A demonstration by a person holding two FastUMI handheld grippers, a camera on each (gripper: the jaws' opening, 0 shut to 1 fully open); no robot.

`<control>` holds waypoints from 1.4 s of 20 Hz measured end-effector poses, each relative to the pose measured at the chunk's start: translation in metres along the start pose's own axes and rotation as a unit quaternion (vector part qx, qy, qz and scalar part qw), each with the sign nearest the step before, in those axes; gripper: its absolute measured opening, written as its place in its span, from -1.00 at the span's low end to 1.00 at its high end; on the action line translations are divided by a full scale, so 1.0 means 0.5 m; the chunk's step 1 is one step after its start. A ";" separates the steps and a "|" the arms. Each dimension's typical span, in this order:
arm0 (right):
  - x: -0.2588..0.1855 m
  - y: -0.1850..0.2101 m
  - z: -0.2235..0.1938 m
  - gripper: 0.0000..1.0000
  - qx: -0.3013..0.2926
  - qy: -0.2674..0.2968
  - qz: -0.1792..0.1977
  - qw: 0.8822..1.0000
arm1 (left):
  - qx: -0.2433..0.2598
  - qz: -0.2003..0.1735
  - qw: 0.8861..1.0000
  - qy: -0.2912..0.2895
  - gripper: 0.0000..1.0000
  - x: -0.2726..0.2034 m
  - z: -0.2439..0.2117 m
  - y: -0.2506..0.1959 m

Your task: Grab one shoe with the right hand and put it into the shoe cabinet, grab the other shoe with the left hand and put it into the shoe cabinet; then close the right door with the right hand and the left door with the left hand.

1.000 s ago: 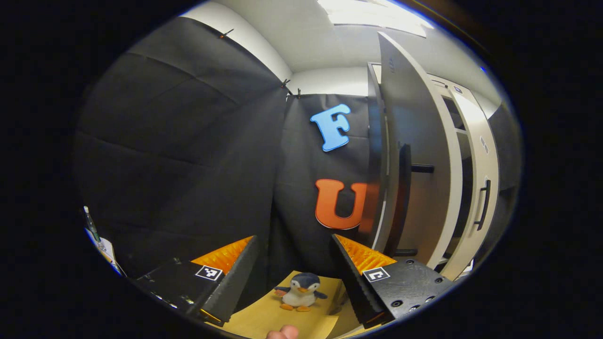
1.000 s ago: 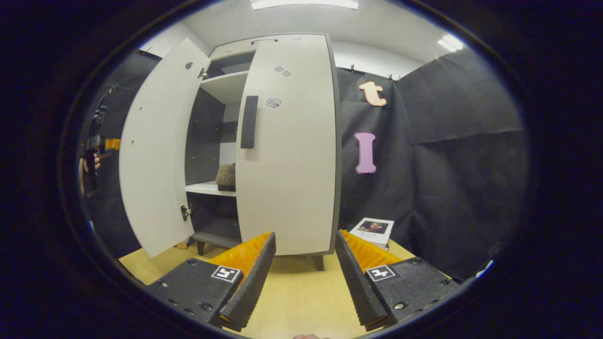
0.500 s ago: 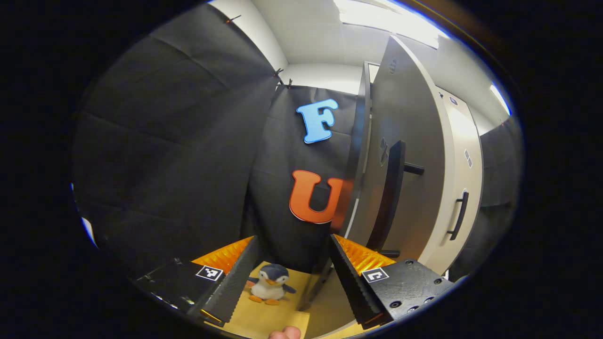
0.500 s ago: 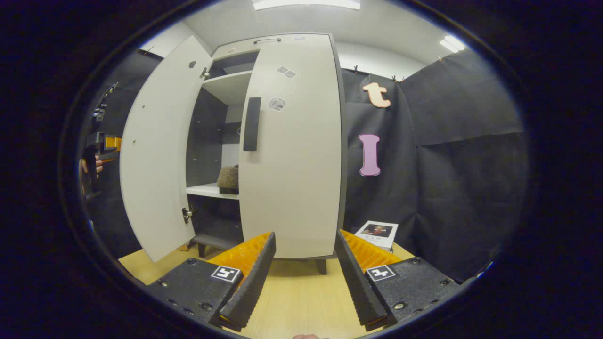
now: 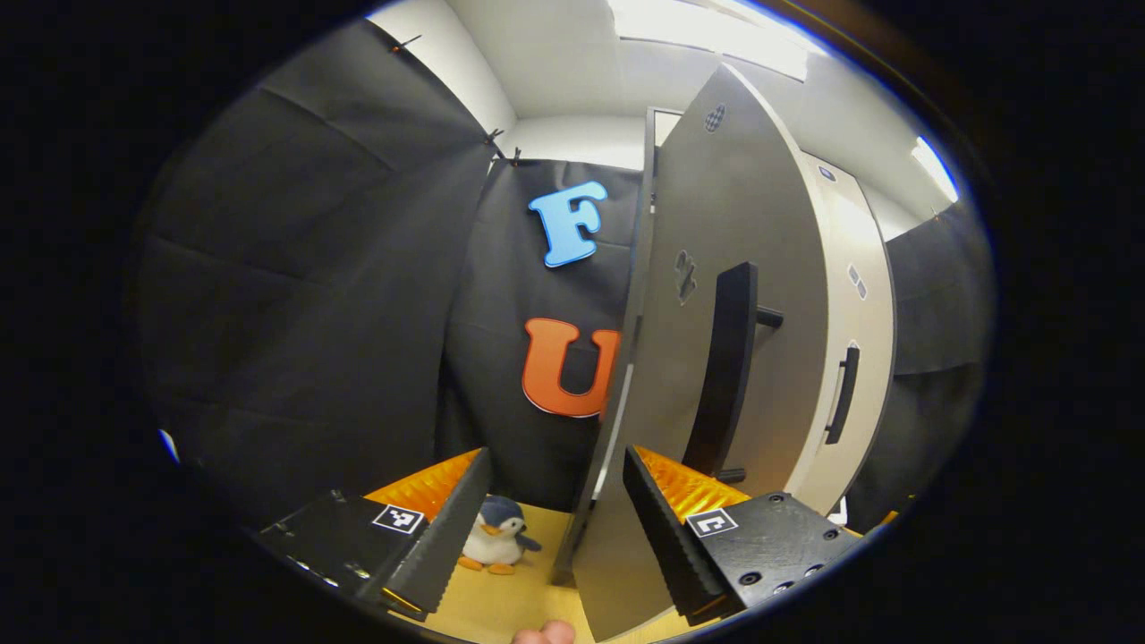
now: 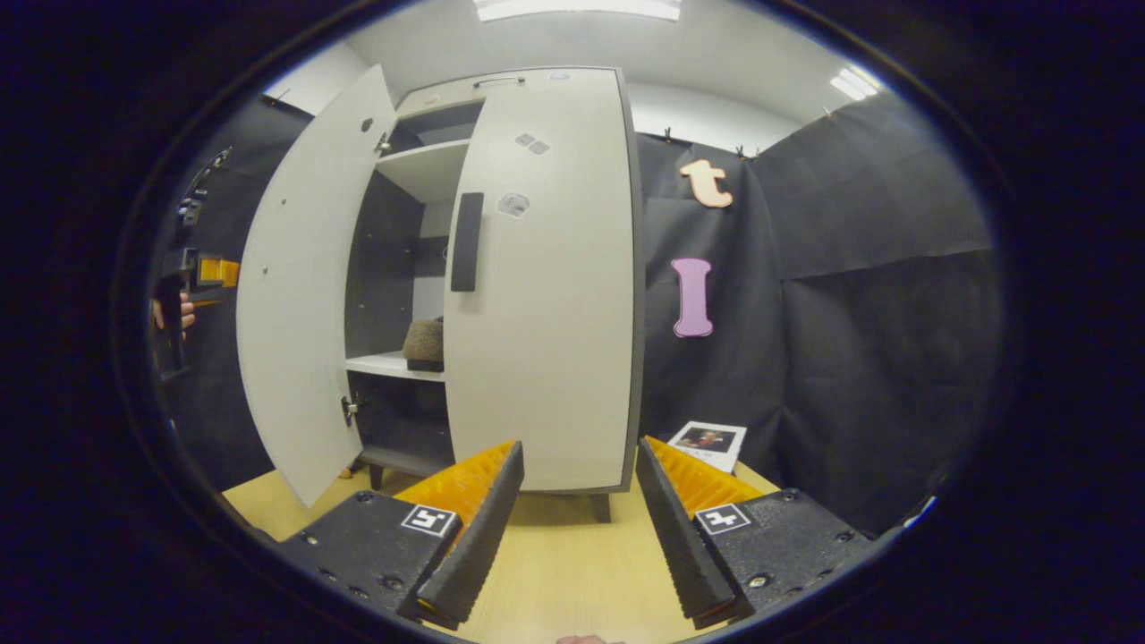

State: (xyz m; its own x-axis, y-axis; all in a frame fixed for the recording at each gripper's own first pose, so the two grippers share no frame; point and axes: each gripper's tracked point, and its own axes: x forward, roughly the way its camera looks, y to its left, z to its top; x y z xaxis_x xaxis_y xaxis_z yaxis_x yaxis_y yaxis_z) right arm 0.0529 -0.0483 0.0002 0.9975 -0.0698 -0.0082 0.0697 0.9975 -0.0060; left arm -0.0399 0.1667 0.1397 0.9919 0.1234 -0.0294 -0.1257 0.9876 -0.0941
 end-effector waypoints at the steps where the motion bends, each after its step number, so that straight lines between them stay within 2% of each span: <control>1: 0.000 -0.003 0.003 0.65 0.000 -0.002 -0.001 1.000 | 0.001 -0.010 1.000 0.002 0.80 0.002 -0.004 -0.021; 8: -0.010 -0.032 0.000 0.65 0.003 0.000 -0.016 1.000 | -0.030 -0.068 0.996 -0.038 0.84 0.061 0.032 -0.168; 15: -0.034 -0.081 -0.008 0.65 -0.002 0.006 -0.041 0.999 | 0.011 -0.063 0.998 -0.025 0.84 0.077 0.002 -0.183; 22: -0.036 -0.071 -0.016 0.65 0.008 0.010 -0.031 0.999 | 0.043 -0.065 0.997 -0.021 0.84 0.009 -0.009 -0.194; 28: -0.040 -0.024 -0.001 0.66 -0.001 0.001 0.001 1.000 | 0.033 -0.084 0.996 0.010 0.85 -0.063 -0.075 -0.243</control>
State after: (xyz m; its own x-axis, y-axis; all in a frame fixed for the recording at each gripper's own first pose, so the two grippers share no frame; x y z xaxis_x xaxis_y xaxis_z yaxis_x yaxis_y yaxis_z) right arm 0.0319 -0.0588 -0.0002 0.9977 -0.0675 -0.0112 0.0674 0.9977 -0.0086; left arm -0.0565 0.0394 0.1146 0.9983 -0.0454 -0.0378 0.0442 0.9984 -0.0343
